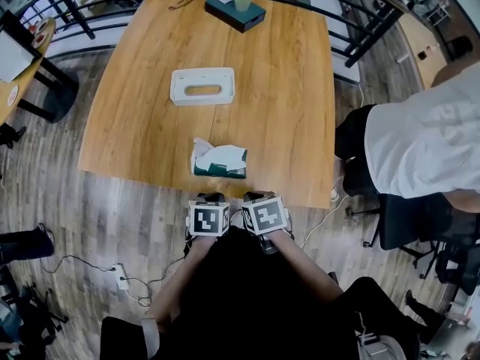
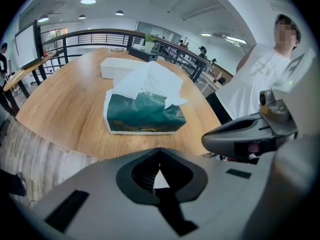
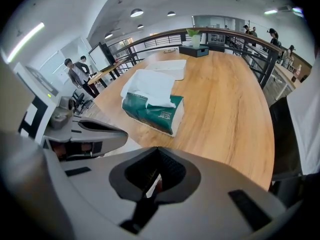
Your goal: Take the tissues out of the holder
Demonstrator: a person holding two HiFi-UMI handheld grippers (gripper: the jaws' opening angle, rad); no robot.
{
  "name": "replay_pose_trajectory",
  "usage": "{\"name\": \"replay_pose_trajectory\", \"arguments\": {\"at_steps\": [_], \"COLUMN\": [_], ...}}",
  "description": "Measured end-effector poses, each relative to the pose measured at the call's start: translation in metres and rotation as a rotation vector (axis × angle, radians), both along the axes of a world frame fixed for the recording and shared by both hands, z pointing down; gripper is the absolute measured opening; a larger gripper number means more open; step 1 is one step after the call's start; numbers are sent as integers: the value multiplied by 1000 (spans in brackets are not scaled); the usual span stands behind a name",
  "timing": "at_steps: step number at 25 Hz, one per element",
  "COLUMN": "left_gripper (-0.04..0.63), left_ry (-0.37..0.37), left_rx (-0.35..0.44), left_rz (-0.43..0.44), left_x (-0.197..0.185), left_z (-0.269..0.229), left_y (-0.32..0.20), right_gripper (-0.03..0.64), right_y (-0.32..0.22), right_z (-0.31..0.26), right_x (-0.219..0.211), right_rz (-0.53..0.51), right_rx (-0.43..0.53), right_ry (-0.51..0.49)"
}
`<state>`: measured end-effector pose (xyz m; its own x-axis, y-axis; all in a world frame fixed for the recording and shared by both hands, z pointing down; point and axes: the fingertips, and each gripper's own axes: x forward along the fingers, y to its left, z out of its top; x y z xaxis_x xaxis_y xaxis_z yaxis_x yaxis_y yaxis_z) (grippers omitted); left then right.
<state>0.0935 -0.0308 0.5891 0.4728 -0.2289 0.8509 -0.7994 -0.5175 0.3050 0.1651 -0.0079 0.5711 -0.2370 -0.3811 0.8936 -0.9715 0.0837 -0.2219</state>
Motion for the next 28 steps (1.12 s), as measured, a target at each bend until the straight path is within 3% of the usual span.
{"name": "replay_pose_trajectory", "arguments": {"at_steps": [28], "left_gripper": [8], "left_ry": [6], "left_rx": [12], "left_rz": [77], "left_x": [18], "left_z": [-3], "left_y": [15], "right_gripper": [11], "right_y": [20], "right_z": [4], "right_x": [7], "right_rz": [42], "right_rx": [5], "right_ry": [-4]}}
